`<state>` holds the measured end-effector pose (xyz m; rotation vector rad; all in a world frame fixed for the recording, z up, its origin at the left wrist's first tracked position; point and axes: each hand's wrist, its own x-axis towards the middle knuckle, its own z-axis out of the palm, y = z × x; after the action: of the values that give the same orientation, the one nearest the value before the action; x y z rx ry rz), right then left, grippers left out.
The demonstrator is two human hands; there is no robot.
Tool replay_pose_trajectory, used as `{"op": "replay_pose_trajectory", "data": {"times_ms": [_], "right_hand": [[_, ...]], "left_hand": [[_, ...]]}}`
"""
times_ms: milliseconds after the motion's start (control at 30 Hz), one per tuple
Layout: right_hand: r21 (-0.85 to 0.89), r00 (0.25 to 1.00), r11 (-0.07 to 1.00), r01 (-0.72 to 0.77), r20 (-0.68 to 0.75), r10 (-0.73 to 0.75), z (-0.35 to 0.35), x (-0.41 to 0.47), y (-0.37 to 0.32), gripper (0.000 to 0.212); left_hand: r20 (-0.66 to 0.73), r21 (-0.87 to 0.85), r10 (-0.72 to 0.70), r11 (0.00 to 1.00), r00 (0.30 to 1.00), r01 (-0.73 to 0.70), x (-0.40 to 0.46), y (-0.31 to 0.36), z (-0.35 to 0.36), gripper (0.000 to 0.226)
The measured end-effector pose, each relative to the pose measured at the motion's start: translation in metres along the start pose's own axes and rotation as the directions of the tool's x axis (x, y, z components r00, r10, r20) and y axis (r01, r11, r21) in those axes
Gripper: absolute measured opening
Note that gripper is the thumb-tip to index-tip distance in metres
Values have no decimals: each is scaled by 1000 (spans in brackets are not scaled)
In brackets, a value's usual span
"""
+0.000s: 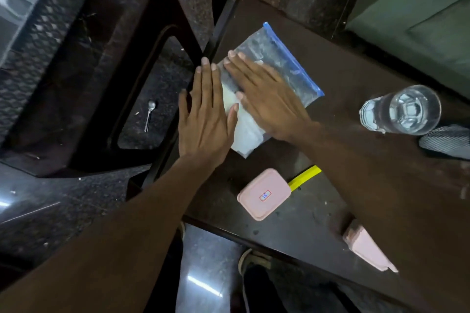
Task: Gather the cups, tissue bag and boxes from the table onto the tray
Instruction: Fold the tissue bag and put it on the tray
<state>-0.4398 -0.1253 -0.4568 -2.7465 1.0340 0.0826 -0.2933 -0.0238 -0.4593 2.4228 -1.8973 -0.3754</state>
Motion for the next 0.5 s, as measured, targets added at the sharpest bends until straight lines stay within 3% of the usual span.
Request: {"op": "replay_pose_trajectory", "data": {"times_ms": [167,233,333,400,500], "right_hand": [[-95,996,991,-92,-26,90,-12,-1,47,60],[-46,985,987,-153,-90,149,-19,-2,48,61],[267,843,864,-426,-228,487,-30,-8,46,60],[384,764,767,-514,-201,613,-37,-10,43,51],[434,707,668,-605,-92,701,-44,0,38,34]], "left_hand": [[-32,-12,5,1000,999,-6,0,-1,6,75],[-4,-17,15,1000,1000,-15,0,0,1,75],[7,-25,25,999,1000,-25,1,-1,-7,77],[6,0,57,998,998,-57,1,0,-11,78],[32,45,79,996,996,-80,1,4,-10,79]]}}
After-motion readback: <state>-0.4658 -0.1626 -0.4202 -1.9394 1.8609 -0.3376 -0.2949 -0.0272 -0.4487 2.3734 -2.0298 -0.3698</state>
